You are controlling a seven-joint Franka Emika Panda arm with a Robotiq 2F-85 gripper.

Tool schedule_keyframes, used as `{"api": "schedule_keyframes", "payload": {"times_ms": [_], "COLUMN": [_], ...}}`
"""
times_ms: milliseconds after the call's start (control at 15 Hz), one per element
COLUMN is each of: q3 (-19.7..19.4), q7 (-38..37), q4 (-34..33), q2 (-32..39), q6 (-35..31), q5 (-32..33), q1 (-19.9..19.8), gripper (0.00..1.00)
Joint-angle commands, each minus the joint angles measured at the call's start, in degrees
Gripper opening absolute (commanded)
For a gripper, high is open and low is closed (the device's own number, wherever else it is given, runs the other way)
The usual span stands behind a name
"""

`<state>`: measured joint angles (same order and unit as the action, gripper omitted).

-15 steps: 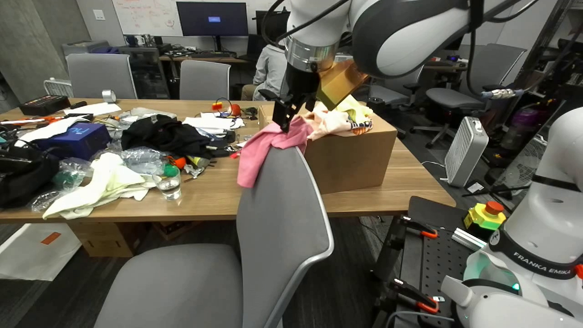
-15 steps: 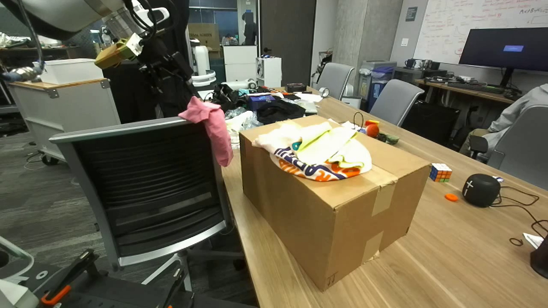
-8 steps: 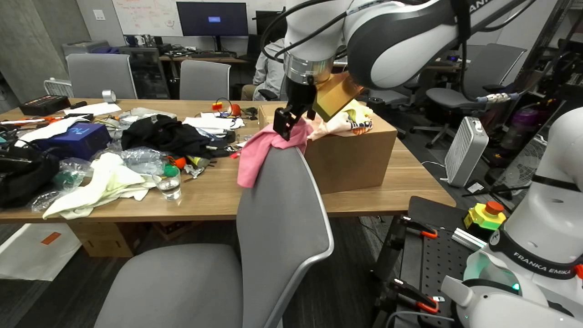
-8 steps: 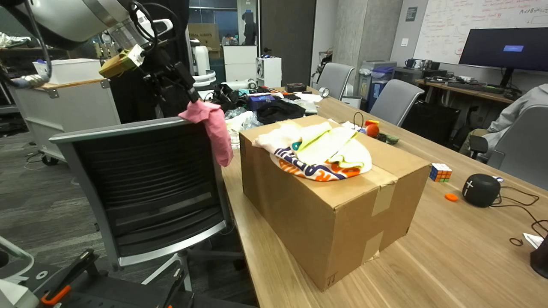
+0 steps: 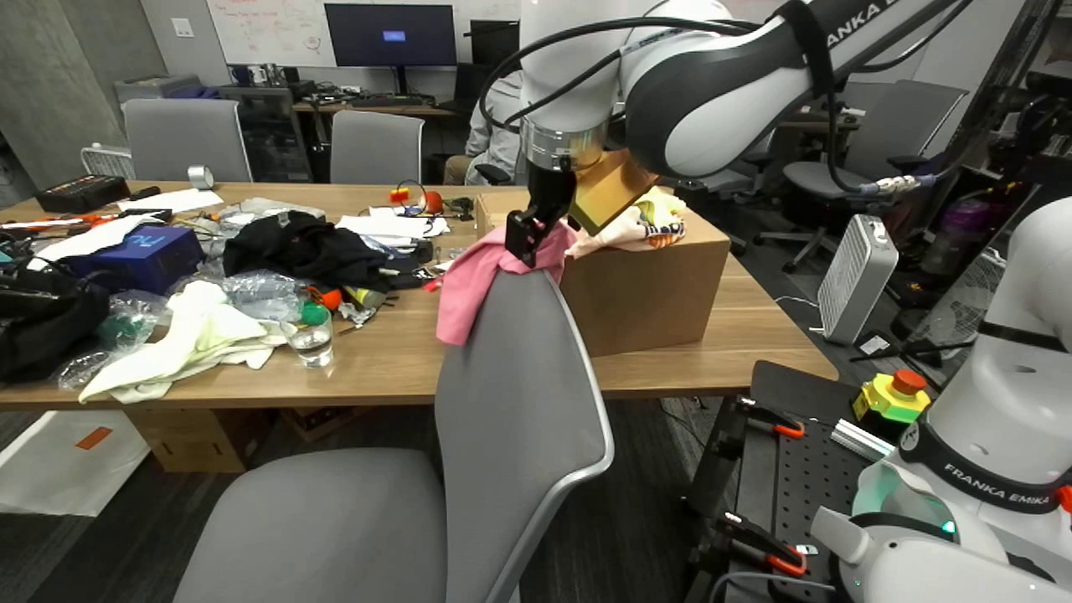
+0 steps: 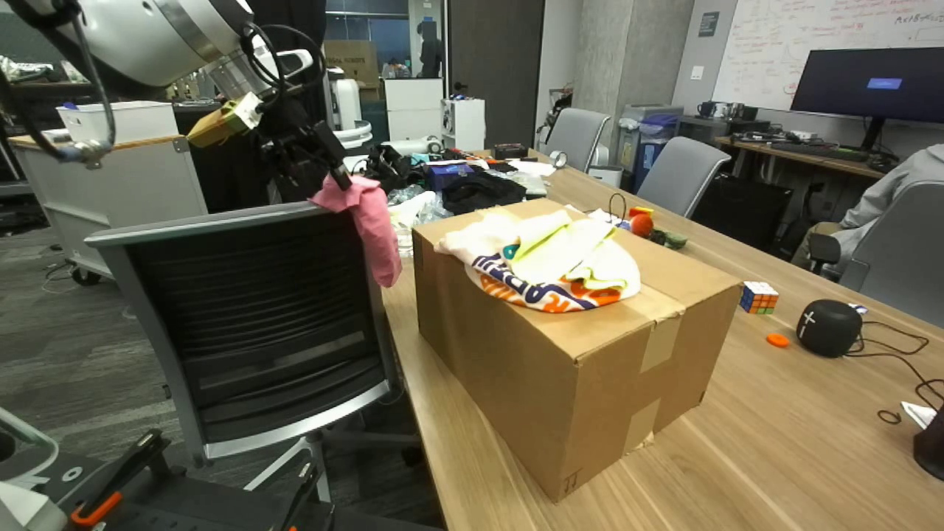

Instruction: Put the shirts on the chair onto the box

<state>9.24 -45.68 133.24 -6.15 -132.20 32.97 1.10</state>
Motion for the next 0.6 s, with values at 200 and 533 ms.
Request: {"api": "schedule_keyframes", "payload": {"times_ms": [200, 533], "q3": [-1.2, -1.4], "q7": [-1.8, -1.5], "q4": [-2.1, -2.1], "q2": [1.9, 2.2], "q6": [-1.8, -2.3], "q5": [1.5, 1.3], "q1": [0.3, 0.5], "gripper": [0.73, 0.34]}}
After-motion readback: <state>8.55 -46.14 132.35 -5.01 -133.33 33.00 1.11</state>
